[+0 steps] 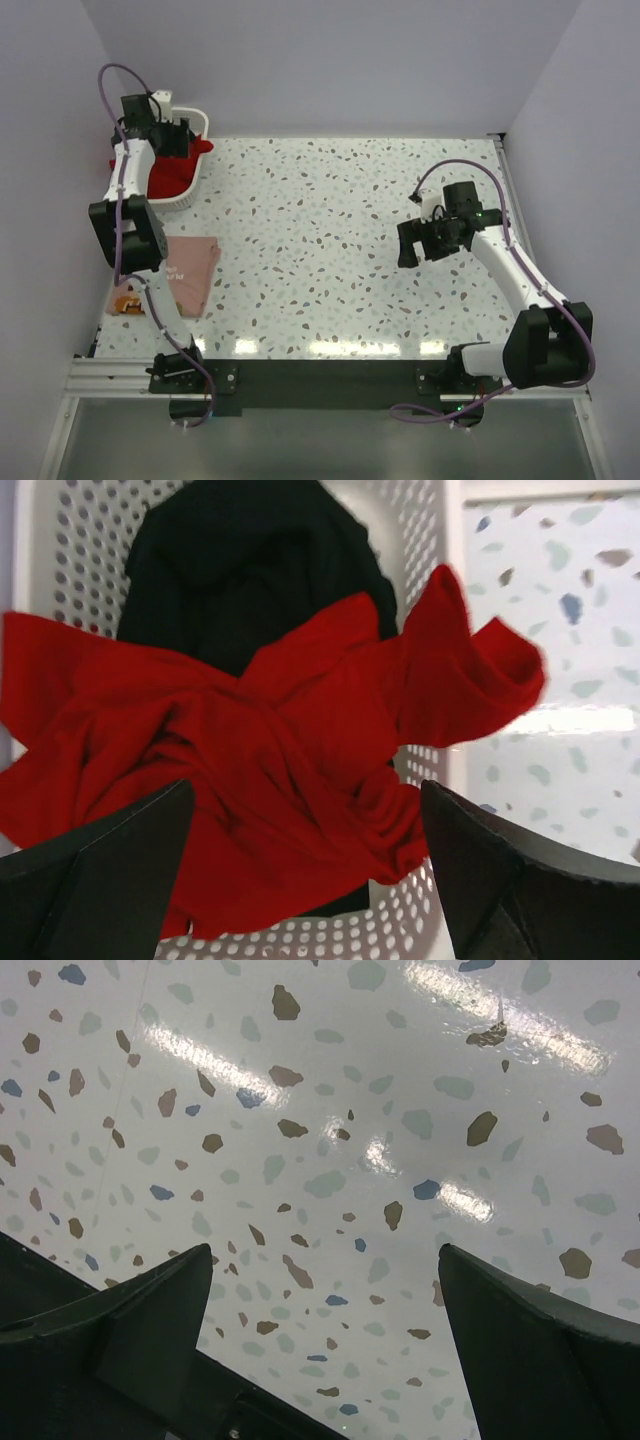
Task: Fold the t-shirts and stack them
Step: Grab the tshirt from the pile, then move the tshirt to the center of the board, then flatten the tshirt out
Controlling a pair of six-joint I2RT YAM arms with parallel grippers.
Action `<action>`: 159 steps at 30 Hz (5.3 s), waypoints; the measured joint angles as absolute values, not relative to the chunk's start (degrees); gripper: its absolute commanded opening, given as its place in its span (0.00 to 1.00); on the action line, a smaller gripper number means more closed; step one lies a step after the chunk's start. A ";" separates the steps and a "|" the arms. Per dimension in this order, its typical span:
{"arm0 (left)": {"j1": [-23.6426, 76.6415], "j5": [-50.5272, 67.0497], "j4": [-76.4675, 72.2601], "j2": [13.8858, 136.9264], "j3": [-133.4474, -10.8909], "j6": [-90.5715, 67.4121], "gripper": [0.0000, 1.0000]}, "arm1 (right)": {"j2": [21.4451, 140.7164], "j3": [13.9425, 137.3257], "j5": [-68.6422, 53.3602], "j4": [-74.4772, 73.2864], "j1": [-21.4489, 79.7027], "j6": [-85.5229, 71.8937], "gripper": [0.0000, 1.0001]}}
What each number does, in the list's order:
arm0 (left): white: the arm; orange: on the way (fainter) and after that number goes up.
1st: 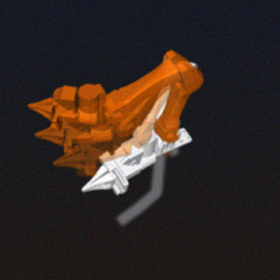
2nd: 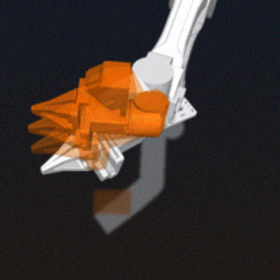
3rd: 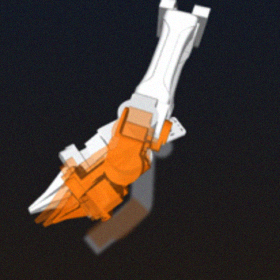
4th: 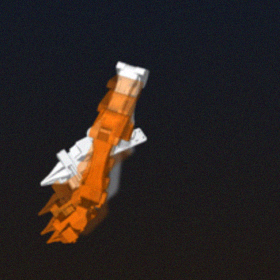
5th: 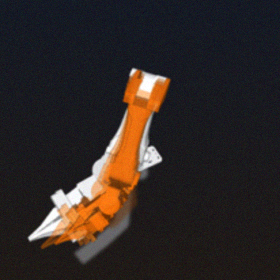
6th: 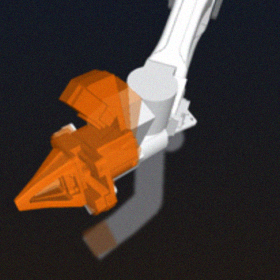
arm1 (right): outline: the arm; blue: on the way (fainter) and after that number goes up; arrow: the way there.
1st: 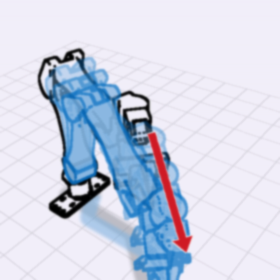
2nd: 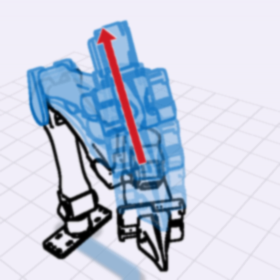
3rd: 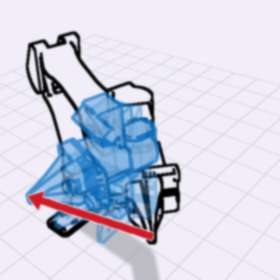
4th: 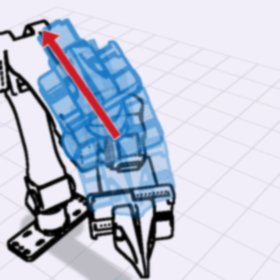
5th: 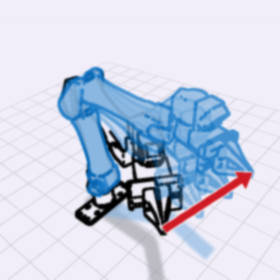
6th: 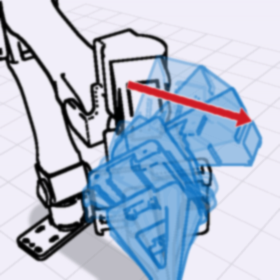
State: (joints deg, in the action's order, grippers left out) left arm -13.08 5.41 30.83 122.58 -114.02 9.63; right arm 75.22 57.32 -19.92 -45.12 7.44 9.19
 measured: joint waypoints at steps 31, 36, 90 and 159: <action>-13.58 9.30 35.22 114.37 -127.07 8.14 0.00 | 77.34 57.52 -20.62 -45.34 7.44 9.45 0.99; -1.76 11.44 32.64 106.59 -131.61 6.74 0.00 | 76.51 57.52 -20.64 -45.32 7.44 9.45 0.99; 25.23 28.08 26.83 106.89 -74.70 18.55 0.48 | 109.93 73.23 -23.07 -31.55 11.73 9.41 0.69; -5.65 34.52 17.78 67.13 -86.63 -34.98 0.00 | 67.94 100.79 -11.44 -31.99 -5.91 22.20 0.00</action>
State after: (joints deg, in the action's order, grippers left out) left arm -5.65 34.52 17.78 67.13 -86.63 -34.98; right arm 67.94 100.79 -11.44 -31.99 -5.91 22.20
